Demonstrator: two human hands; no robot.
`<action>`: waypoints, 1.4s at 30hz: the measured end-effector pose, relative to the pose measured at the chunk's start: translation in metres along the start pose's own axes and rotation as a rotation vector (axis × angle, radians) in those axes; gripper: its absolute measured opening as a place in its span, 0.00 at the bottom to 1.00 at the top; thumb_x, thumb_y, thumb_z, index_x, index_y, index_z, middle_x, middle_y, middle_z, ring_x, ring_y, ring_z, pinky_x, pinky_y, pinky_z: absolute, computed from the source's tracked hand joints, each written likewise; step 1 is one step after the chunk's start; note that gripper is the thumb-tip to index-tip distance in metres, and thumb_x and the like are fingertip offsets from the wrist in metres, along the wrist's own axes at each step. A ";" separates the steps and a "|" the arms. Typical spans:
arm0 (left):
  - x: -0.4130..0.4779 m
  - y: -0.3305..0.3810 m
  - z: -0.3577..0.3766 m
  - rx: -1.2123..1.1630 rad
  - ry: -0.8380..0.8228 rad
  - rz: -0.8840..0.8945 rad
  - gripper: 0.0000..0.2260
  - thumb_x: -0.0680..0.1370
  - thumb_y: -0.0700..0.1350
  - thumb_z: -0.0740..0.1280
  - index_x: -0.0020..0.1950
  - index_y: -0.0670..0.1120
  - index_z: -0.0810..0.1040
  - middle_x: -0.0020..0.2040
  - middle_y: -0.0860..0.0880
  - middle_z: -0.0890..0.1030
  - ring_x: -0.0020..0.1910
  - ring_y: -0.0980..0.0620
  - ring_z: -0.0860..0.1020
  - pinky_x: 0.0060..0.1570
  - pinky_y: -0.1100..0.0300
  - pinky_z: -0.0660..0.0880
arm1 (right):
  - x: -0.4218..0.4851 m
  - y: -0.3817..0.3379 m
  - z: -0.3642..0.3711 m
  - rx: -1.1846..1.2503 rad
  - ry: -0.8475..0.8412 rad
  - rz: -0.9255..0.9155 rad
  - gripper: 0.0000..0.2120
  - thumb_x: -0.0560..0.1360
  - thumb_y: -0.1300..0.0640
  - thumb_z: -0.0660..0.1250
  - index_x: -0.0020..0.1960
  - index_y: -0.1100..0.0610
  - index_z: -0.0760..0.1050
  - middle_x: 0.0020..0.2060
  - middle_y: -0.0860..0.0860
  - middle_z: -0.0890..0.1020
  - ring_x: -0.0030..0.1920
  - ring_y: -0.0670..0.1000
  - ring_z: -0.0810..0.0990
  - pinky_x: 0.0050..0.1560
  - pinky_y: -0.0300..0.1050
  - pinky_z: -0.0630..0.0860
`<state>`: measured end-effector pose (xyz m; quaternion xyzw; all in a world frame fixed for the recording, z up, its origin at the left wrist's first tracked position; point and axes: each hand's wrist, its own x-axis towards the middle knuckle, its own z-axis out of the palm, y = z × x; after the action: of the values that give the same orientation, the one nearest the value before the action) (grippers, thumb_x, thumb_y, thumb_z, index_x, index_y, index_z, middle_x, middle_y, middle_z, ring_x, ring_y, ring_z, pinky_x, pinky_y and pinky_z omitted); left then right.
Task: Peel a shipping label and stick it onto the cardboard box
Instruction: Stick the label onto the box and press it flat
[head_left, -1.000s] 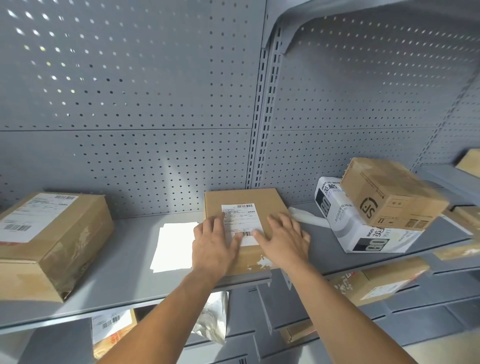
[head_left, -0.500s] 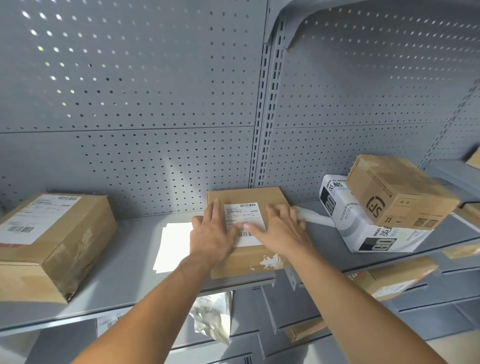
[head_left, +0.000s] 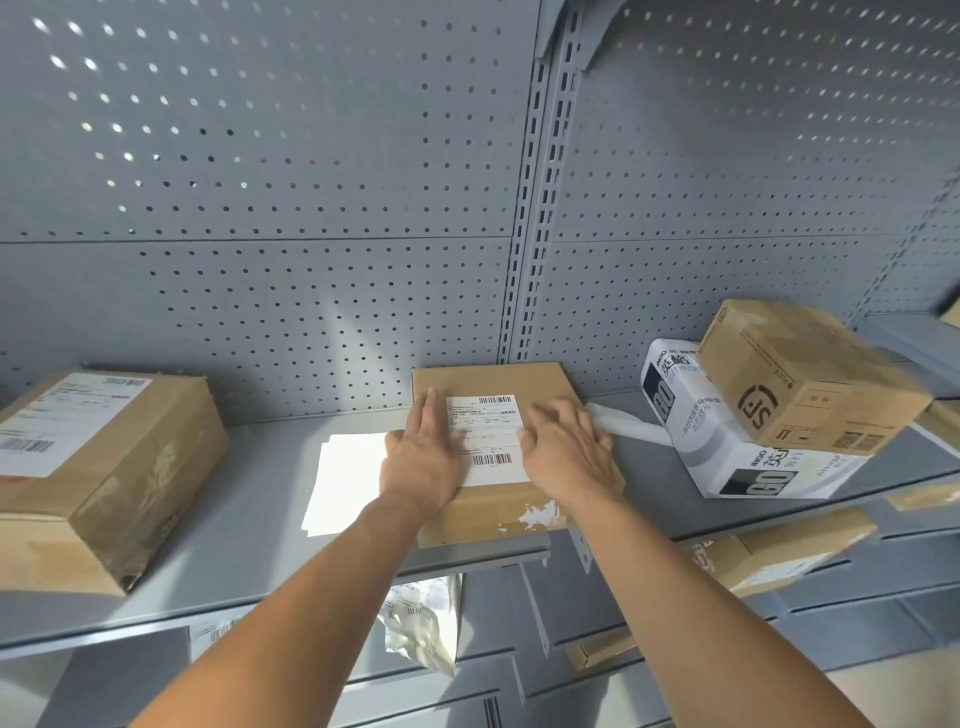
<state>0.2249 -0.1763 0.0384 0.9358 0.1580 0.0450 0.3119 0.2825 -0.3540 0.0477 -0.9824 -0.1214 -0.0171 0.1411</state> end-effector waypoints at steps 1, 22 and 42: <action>0.000 -0.001 0.000 -0.014 0.012 0.007 0.30 0.85 0.54 0.53 0.84 0.52 0.45 0.85 0.55 0.50 0.72 0.34 0.64 0.65 0.43 0.70 | 0.000 0.001 0.000 0.008 0.010 -0.001 0.23 0.83 0.44 0.53 0.76 0.46 0.65 0.74 0.47 0.66 0.76 0.54 0.60 0.75 0.62 0.59; 0.000 -0.005 0.001 -0.030 0.004 0.007 0.32 0.84 0.60 0.55 0.84 0.54 0.46 0.84 0.56 0.50 0.74 0.35 0.62 0.68 0.43 0.69 | 0.005 0.006 0.003 0.061 0.032 0.038 0.23 0.82 0.40 0.56 0.75 0.43 0.68 0.72 0.43 0.68 0.75 0.50 0.63 0.74 0.58 0.61; 0.029 0.016 0.004 0.207 0.003 -0.145 0.41 0.76 0.73 0.53 0.83 0.57 0.44 0.79 0.47 0.54 0.76 0.40 0.59 0.66 0.42 0.70 | 0.028 -0.013 -0.004 -0.010 0.026 0.150 0.50 0.64 0.17 0.55 0.72 0.51 0.72 0.63 0.52 0.71 0.65 0.58 0.67 0.63 0.61 0.68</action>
<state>0.2573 -0.1811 0.0445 0.9490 0.2296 0.0069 0.2159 0.3064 -0.3369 0.0567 -0.9891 -0.0454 -0.0197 0.1387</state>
